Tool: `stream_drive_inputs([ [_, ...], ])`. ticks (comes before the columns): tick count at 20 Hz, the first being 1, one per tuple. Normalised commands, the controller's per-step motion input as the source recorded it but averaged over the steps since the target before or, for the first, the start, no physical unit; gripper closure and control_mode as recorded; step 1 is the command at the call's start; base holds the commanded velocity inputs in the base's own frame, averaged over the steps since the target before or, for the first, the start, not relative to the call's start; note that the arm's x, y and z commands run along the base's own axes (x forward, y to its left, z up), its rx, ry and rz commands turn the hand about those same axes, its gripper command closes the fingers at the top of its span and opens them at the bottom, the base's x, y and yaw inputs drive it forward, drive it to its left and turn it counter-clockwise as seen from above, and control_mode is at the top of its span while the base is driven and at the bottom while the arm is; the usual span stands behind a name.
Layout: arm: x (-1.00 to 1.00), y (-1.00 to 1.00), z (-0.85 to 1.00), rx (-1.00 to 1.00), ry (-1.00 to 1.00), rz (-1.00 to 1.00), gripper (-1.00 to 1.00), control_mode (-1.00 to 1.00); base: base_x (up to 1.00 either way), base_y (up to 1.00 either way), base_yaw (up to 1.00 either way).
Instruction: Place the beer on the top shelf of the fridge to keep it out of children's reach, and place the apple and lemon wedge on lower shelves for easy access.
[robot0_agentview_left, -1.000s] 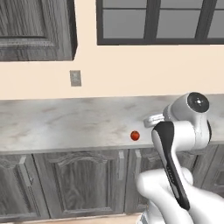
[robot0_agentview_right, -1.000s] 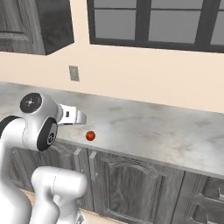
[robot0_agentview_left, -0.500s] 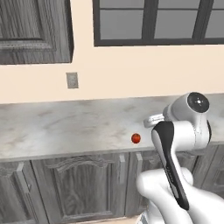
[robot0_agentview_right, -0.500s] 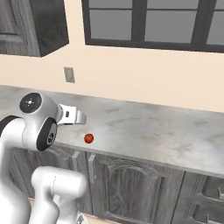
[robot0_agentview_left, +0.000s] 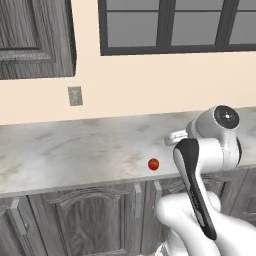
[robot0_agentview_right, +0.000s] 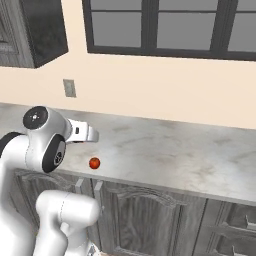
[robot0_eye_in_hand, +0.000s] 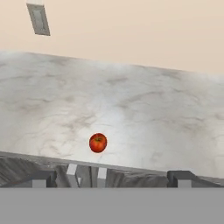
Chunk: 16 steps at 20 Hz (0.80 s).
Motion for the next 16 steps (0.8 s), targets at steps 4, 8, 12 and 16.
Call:
stream_drive_inputs([
  [4, 0.01, 0.20, -0.20, -0.03, 0.08, -0.09, -1.00, -1.00, 0.00, 0.00, 0.00],
  [8, 0.05, 0.03, -0.28, 0.00, 0.07, 0.00, -1.00, -1.00, 0.00, 0.00, 0.00],
  [12, 0.06, 0.01, -0.27, 0.00, 0.10, 0.00, -1.00, -1.00, 0.00, 0.00, 0.00],
  [16, 0.05, 0.05, -0.27, 0.00, 0.14, -0.01, -1.00, -1.00, 0.00, 0.00, 0.00],
])
